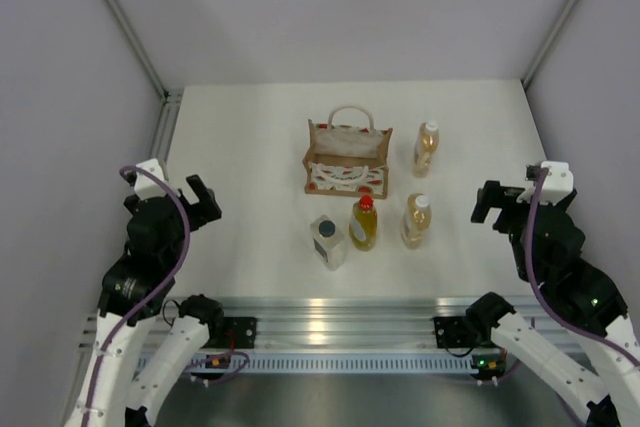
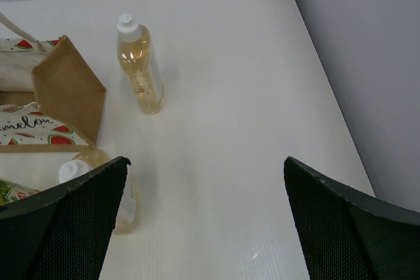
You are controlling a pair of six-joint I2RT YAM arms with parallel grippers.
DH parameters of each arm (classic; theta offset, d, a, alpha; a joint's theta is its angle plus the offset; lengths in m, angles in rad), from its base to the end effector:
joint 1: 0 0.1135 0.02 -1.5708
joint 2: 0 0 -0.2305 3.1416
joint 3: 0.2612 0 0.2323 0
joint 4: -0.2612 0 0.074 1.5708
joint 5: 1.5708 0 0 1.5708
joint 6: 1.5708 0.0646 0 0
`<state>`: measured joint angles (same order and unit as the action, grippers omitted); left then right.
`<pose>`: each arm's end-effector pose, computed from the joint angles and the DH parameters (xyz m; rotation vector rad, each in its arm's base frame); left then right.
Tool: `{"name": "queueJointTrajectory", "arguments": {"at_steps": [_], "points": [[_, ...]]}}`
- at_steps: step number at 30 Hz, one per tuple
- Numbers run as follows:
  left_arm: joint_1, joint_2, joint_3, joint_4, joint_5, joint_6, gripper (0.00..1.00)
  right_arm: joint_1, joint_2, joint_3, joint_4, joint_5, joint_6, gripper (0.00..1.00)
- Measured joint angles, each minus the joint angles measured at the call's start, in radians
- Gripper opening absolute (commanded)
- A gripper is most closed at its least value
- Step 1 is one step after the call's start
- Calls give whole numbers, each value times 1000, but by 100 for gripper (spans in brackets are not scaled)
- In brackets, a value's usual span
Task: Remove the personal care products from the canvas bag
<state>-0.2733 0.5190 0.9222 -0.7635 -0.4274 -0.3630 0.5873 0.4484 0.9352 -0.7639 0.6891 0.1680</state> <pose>0.1295 -0.0085 0.3242 -0.3656 1.8619 -0.0193 0.1074 0.0222 0.3375 0.0982 1.7818 -0.0949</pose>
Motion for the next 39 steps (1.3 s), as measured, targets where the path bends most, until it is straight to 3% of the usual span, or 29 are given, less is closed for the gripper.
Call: {"name": "queueJointTrajectory", "arguments": {"at_steps": [9, 39], "points": [[-138, -92, -41, 0, -66, 14, 99, 0, -43, 1, -33, 21, 0, 99], [-142, -132, -72, 3, -91, 13, 99, 0, -49, 1, -47, 17, 1, 99]]}}
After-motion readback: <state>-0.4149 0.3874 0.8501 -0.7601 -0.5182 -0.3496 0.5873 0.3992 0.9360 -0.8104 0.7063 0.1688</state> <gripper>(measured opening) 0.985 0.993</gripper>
